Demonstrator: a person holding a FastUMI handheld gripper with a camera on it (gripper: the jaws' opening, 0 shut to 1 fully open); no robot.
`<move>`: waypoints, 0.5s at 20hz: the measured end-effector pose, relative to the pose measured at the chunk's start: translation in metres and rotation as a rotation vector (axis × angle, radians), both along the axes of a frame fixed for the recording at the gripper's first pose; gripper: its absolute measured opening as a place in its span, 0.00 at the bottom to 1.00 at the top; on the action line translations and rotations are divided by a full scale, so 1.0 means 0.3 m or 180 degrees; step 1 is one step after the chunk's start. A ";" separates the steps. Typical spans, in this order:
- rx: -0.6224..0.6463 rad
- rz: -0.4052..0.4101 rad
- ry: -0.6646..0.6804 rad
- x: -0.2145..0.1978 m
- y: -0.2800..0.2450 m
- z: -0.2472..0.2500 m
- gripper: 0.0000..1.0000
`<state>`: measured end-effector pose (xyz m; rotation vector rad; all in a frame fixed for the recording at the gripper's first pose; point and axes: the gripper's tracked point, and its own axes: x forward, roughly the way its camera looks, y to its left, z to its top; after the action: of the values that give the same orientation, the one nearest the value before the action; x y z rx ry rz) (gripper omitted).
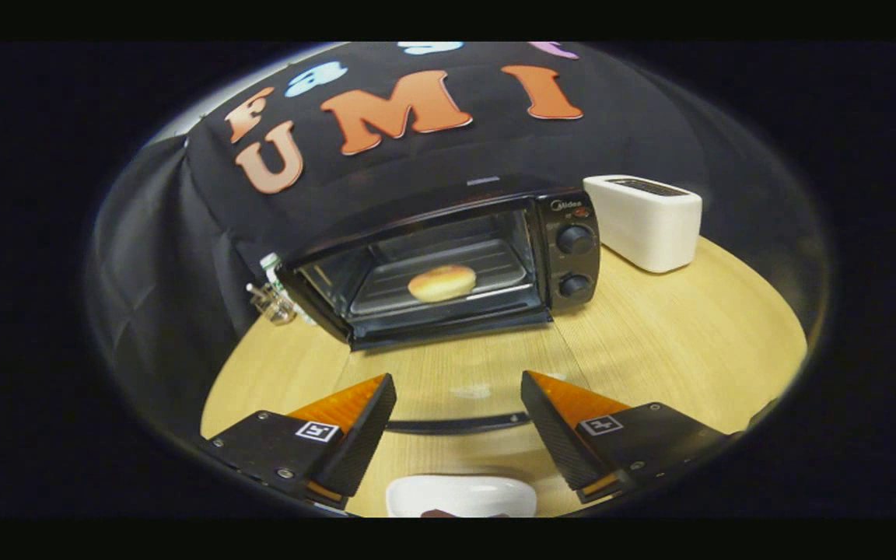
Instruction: Open the toaster oven, put the food inside, and close the toaster oven door.
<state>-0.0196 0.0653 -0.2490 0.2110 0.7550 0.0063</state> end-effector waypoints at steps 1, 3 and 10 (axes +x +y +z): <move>-0.0074 0.0087 0.0077 -0.037 0.007 -0.019 0.96; -0.0103 0.0212 0.0263 -0.098 0.023 -0.050 0.97; -0.0343 0.0266 0.0583 -0.174 0.056 -0.201 0.97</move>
<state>-0.0718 0.0820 -0.3092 0.0777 0.9437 0.0258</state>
